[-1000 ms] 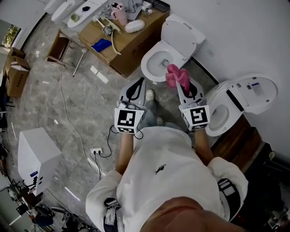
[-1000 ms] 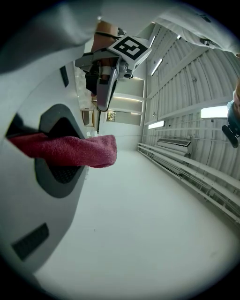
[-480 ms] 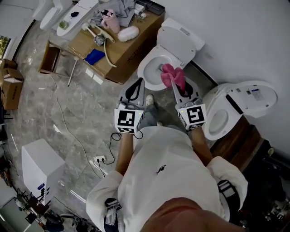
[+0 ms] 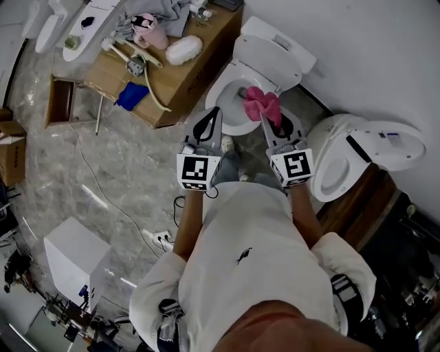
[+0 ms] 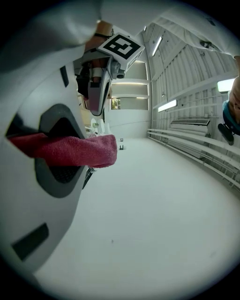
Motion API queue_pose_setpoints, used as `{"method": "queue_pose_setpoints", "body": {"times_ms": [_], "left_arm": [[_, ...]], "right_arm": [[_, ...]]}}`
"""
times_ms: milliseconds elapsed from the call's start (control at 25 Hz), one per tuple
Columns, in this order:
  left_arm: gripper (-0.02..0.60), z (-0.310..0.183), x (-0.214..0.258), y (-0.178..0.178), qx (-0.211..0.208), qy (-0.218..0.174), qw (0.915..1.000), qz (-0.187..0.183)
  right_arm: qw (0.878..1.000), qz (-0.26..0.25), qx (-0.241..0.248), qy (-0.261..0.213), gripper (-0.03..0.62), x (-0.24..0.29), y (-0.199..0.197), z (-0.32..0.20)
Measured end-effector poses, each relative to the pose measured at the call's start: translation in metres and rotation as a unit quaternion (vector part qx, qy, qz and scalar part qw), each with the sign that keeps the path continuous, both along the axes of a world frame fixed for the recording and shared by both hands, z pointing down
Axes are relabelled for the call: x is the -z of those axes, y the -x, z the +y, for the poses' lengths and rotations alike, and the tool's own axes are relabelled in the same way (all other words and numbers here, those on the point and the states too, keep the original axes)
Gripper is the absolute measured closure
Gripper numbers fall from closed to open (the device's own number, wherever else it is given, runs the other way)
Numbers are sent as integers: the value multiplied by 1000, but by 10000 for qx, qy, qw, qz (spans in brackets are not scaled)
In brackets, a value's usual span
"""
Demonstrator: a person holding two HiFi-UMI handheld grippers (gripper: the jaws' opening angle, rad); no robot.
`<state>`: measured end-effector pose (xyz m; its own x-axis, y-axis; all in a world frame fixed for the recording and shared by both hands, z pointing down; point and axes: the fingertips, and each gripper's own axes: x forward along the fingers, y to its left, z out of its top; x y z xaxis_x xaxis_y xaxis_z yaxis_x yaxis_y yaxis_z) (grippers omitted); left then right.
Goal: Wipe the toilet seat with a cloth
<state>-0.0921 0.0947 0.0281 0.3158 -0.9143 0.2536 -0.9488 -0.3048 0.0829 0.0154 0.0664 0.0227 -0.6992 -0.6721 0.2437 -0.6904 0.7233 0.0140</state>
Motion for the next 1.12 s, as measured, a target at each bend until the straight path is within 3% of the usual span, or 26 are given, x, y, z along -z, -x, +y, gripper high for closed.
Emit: {"method": "queue_pose_setpoints", "body": {"times_ms": [280, 680, 880, 1120], "left_arm": [[571, -57, -63, -1, -409, 393, 9984, 85], [571, -102, -152, -19, -253, 936, 9949, 286], [571, -121, -193, -36, -202, 1160, 9924, 347], [571, -125, -255, -56, -162, 1509, 9878, 343]], "right_arm": [[9982, 293, -268, 441, 545, -62, 0, -46], [9919, 512, -619, 986, 545, -150, -35, -88], [9869, 653, -513, 1386, 546, -204, -51, -101], [9787, 1415, -1, 1489, 546, -272, -64, -108]]}}
